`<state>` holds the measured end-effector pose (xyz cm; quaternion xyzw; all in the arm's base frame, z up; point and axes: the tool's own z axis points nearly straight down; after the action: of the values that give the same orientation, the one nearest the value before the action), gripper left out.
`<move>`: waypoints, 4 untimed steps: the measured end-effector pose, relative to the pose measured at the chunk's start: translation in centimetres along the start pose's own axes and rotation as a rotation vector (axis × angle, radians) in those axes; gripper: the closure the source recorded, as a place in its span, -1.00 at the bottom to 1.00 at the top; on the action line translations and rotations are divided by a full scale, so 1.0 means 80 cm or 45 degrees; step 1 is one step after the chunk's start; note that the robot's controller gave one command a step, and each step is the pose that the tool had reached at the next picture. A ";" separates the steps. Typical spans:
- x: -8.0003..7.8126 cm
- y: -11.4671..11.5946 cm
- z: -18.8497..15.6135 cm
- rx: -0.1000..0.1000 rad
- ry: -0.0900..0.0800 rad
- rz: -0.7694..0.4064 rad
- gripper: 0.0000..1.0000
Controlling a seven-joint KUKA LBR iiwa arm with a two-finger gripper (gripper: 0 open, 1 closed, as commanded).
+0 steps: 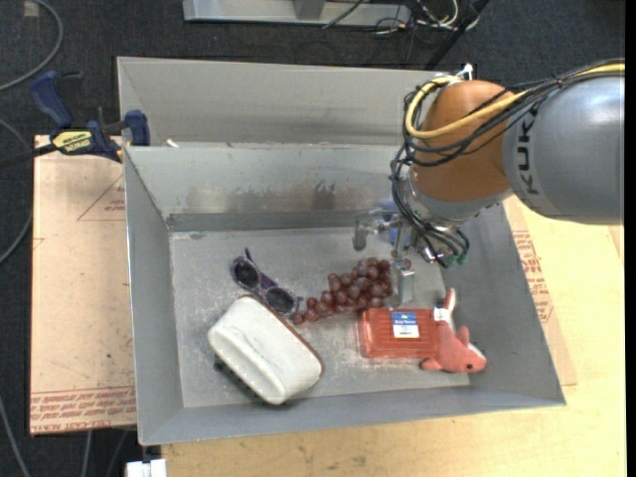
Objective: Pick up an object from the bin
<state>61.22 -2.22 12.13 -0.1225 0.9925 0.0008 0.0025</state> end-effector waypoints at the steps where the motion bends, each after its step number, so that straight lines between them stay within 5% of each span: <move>1: 0.001 0.001 0.054 -0.001 0.000 0.168 -1.00; 2: -0.015 -0.003 0.058 -0.003 -0.010 -0.180 1.00; 4: -0.014 -0.002 0.054 -0.004 -0.009 -0.179 1.00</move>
Offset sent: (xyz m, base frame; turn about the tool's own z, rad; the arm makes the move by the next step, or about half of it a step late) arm 0.0091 -0.0022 -0.0513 -0.1434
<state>62.37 -2.12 7.78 -0.1920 0.9814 0.0028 0.0058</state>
